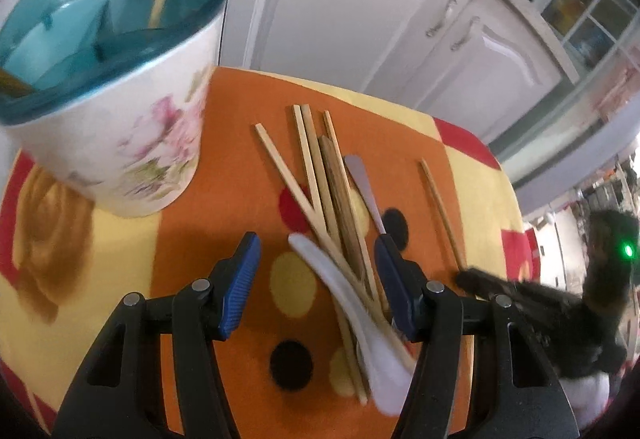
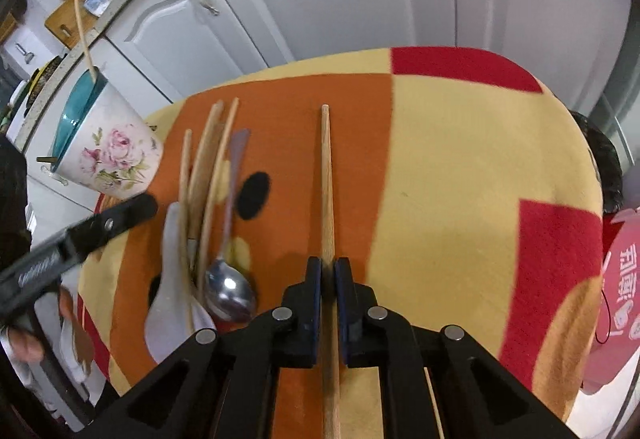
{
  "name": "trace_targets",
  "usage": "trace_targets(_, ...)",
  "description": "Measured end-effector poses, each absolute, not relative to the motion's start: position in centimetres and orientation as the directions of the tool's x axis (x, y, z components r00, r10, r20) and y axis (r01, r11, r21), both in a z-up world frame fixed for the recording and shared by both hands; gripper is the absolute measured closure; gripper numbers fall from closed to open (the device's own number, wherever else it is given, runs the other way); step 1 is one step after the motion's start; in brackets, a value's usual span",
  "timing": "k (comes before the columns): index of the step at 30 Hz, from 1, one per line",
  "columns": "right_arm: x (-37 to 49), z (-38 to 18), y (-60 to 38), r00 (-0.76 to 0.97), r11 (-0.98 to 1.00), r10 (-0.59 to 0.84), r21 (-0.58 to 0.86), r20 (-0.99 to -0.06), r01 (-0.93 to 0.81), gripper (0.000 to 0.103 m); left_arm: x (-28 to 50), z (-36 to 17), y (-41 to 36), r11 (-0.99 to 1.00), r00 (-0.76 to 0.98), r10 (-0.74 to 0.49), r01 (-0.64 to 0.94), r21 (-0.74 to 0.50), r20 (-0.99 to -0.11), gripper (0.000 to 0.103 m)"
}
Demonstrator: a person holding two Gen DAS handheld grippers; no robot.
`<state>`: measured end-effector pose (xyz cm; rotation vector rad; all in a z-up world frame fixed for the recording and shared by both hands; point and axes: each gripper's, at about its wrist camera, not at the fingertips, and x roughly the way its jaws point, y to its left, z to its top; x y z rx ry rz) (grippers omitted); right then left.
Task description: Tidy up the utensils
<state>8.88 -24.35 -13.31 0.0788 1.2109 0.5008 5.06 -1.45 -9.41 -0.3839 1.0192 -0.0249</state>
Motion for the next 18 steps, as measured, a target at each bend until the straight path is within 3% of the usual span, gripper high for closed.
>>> trace_targets(5,9.1,-13.7,-24.6,0.254,0.888,0.426,0.348,-0.868,-0.300,0.096,6.6,-10.6,-2.7,0.944,0.498,-0.194,-0.139,-0.298,-0.845,0.058)
trace_targets(8,9.1,-13.8,-24.4,0.254,0.885,0.439,0.366,-0.862,-0.288,0.096,7.0,-11.4,-2.7,0.942,0.482,-0.214,-0.129,-0.311,-0.850,0.074)
trace_targets(9,9.1,-13.8,-24.2,0.253,0.885,0.437,0.363,-0.863,-0.291,0.096,6.8,-11.5,-2.5,0.931,0.485,-0.252,-0.114,-0.347,-0.837,0.085)
trace_targets(18,6.8,-13.8,-24.0,0.201,0.858,0.466,0.386,-0.862,-0.337,0.096,3.1,-11.7,-0.9,0.924,0.413,-0.325,-0.053,-0.378,-0.851,0.090)
